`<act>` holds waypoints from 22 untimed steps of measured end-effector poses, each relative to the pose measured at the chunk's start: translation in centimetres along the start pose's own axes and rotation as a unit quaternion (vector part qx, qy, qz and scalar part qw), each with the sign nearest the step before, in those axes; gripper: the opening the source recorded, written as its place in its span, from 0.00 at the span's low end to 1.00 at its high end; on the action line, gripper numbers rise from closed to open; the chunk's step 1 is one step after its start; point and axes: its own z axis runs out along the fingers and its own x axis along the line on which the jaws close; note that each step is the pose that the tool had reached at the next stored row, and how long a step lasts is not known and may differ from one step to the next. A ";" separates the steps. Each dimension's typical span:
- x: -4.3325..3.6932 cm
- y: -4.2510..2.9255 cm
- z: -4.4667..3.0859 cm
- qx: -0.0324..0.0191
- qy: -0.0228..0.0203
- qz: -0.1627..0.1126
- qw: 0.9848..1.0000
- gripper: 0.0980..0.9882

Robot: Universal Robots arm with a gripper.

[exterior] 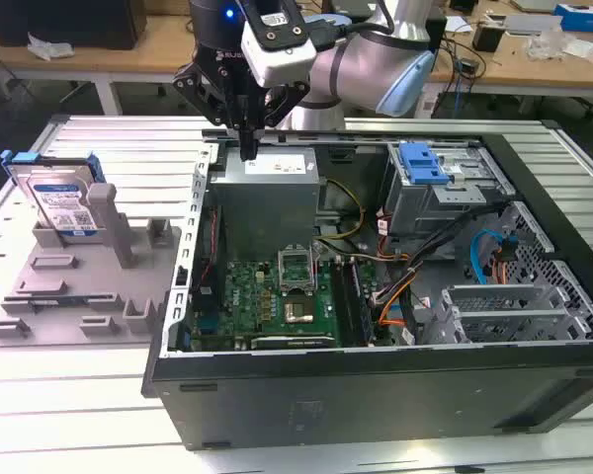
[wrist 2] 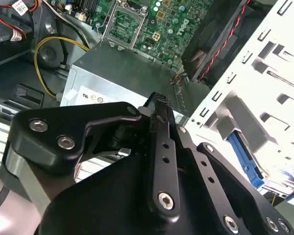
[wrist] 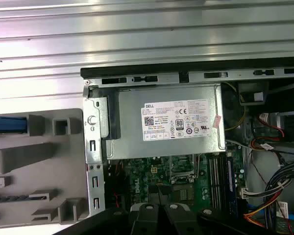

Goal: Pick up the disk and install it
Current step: 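Reach for the disk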

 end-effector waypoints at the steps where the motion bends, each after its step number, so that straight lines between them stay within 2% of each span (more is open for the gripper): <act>1: 0.00 0.00 0.00 0.000 0.000 0.000 1.000 0.01; 11: 0.05 0.00 0.00 0.000 0.000 0.000 1.000 0.01; 16: 1.48 -0.01 -0.03 0.000 0.000 0.000 1.000 0.01; 22: 3.57 0.09 -0.08 0.000 0.000 0.001 1.000 0.01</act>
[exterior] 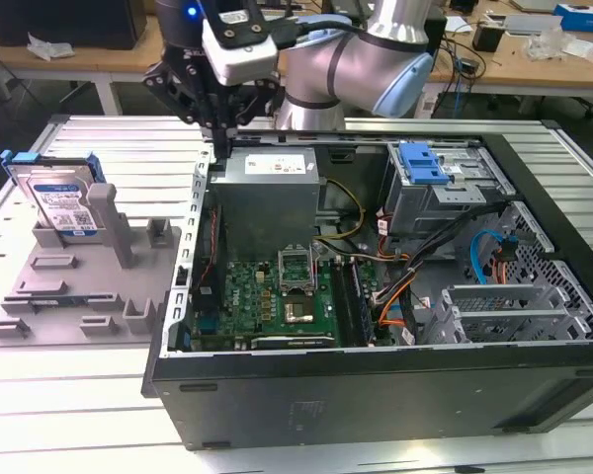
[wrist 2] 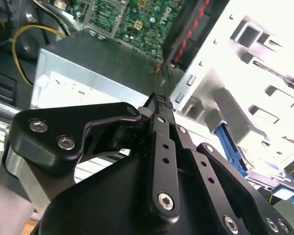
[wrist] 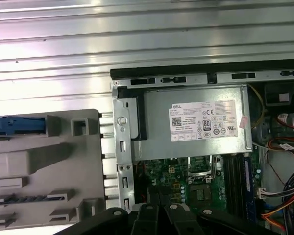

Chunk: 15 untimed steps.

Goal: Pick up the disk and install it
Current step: 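Reach for the disk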

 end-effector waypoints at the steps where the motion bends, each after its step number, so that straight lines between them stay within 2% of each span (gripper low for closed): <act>1: 0.97 0.12 -0.02 0.000 0.000 0.000 1.000 0.01; 6: 4.43 0.91 -0.05 0.000 0.000 0.001 1.000 0.01; 10: 5.92 1.19 -0.06 0.000 0.000 0.001 1.000 0.01; 13: 8.03 1.79 -0.07 0.000 0.000 0.001 1.000 0.01; 15: 8.75 2.00 -0.07 0.000 0.000 0.001 1.000 0.01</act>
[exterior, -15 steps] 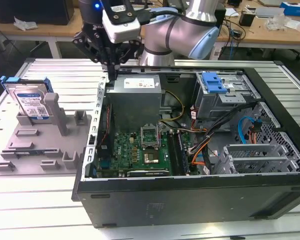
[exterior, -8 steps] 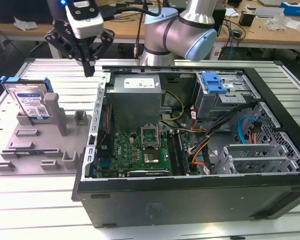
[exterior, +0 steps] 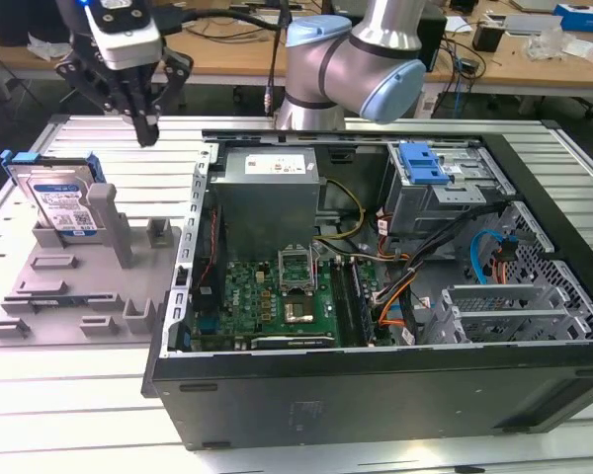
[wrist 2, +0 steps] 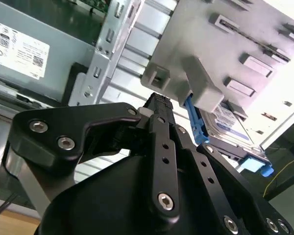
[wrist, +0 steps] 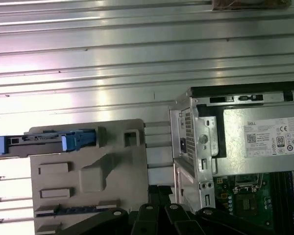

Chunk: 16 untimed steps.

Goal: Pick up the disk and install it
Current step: 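Reach for the disk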

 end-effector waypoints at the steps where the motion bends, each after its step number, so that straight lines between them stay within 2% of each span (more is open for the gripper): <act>1: 0.46 0.13 0.00 0.000 0.000 0.000 1.000 0.01; 4: 1.56 0.43 -0.01 0.000 0.000 0.000 1.000 0.01; 5: 2.30 0.62 -0.01 0.000 0.000 0.000 1.000 0.01; 9: 3.82 1.02 -0.02 0.000 0.000 0.001 1.000 0.01; 12: 5.76 1.46 -0.02 0.000 0.000 0.001 1.000 0.01; 14: 6.52 1.63 -0.02 0.000 0.000 0.001 1.000 0.01; 16: 7.71 1.88 -0.02 0.000 0.000 0.001 1.000 0.01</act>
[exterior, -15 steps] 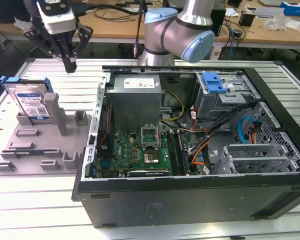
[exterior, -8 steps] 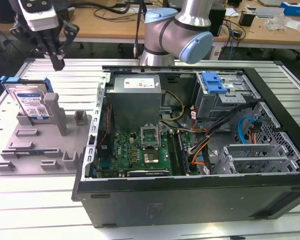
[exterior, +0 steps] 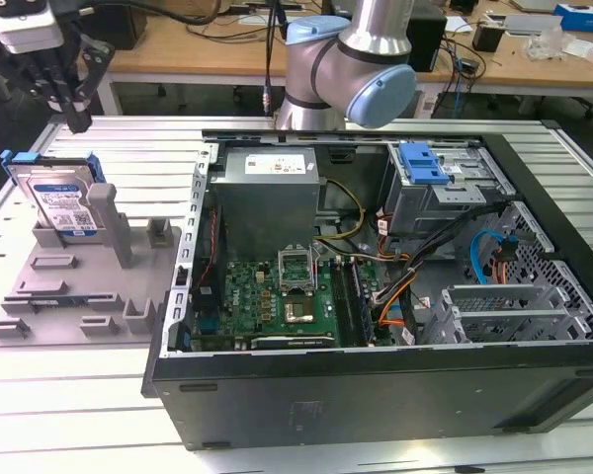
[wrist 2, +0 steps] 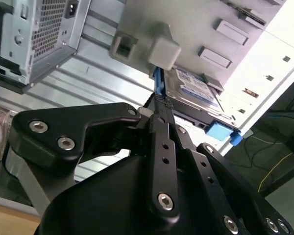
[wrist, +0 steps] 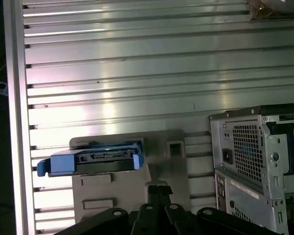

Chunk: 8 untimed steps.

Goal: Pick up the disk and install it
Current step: 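Reach for the disk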

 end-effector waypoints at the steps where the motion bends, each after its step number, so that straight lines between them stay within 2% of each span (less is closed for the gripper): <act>1: 0.43 0.09 0.00 0.000 0.000 0.000 1.000 0.01; 2: 0.78 0.17 0.00 0.000 0.000 0.000 1.000 0.01; 5: 2.69 0.62 0.01 0.000 0.000 0.000 1.000 0.01; 8: 3.42 0.80 0.02 0.000 0.000 0.001 1.000 0.01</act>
